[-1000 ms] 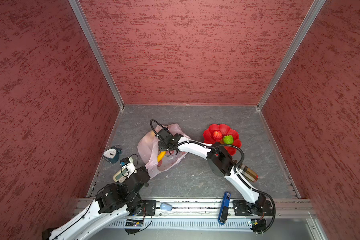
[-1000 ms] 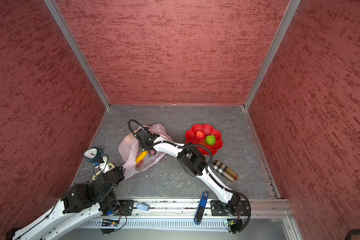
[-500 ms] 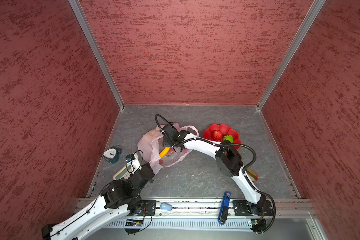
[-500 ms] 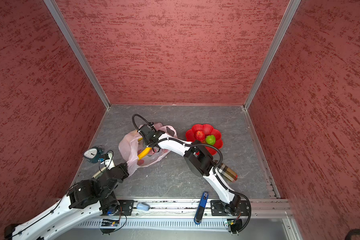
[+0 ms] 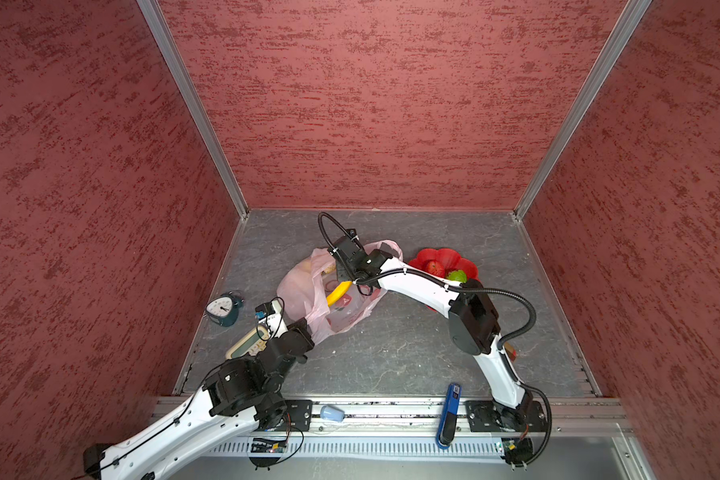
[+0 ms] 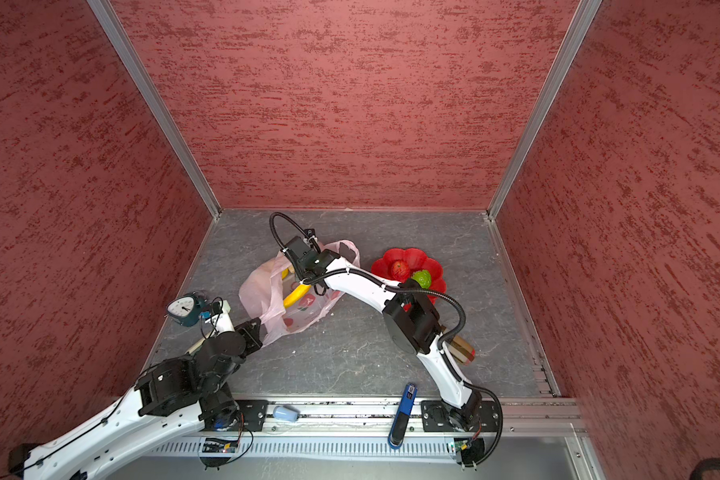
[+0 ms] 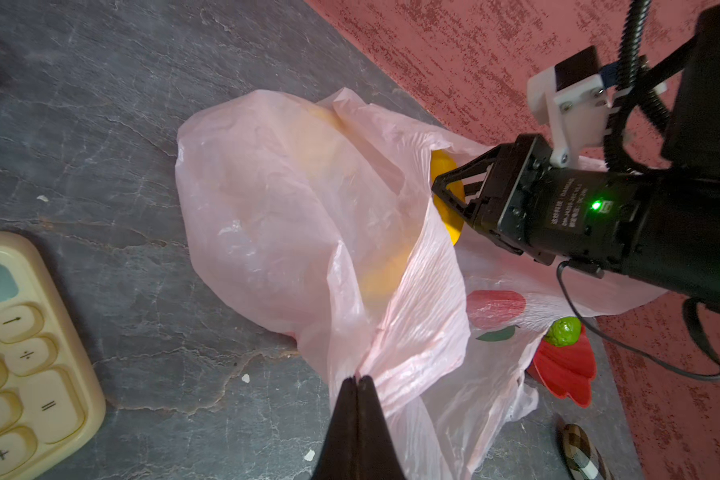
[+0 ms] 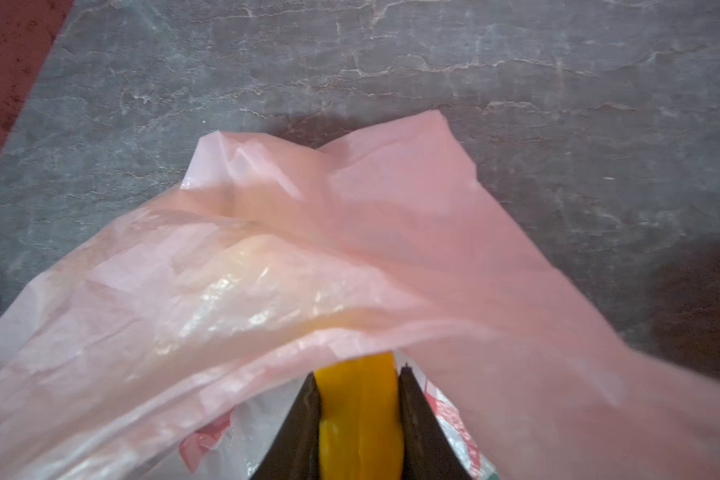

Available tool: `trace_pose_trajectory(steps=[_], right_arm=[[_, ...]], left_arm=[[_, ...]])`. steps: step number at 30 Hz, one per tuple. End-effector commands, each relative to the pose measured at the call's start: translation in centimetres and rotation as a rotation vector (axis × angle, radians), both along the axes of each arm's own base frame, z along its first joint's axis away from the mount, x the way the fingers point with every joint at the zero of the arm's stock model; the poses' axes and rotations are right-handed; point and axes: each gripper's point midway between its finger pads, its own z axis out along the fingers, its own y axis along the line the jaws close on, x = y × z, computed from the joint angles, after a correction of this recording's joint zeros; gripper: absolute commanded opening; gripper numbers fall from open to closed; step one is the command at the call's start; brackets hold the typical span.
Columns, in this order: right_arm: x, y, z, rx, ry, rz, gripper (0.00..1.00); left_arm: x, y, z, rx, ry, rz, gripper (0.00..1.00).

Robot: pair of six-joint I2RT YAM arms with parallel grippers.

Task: Take the fake fruits out of the plastic bag
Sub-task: 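Close the right gripper on the yellow banana inside the bag, then lift the yellow banana out of the bag and carry it over the red plate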

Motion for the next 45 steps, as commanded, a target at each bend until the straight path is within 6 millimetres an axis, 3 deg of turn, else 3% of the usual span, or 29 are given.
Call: trace_pose_trajectory(steps=[1, 9, 15, 20, 27, 34, 39, 45], right_arm=[[1.1, -2.1, 0.1, -0.09, -0.035, -0.032, 0.19], [2.7, -4.1, 1.4, -0.161, -0.084, -0.049, 0.19], [2.1, -3.7, 4.0, -0.108, -0.07, 0.007, 0.19], [0.8, -3.3, 6.3, -0.037, -0.053, 0.049, 0.19], [-1.0, -3.1, 8.7, 0.044, -0.042, 0.093, 0.19], [-5.3, -2.7, 10.2, 0.095, 0.006, 0.213, 0.19], [-8.4, -4.4, 11.9, 0.112, 0.011, 0.251, 0.18], [-8.3, -8.9, 17.3, 0.104, -0.124, 0.164, 0.2]], left_arm=[[-0.3, 0.4, 1.3, -0.002, -0.021, -0.008, 0.02], [-0.9, 1.3, 2.2, -0.005, -0.026, -0.011, 0.03], [-0.6, 0.6, 1.0, 0.019, 0.009, -0.018, 0.03], [-0.1, -1.1, -0.5, 0.015, 0.043, -0.042, 0.03], [0.6, -2.2, -0.7, 0.025, 0.028, -0.041, 0.03], [2.0, -1.5, 1.8, 0.05, -0.06, 0.036, 0.03], [3.4, -1.8, 3.6, 0.059, -0.104, 0.05, 0.03], [4.0, -2.1, 3.6, 0.073, -0.09, 0.038, 0.03]])
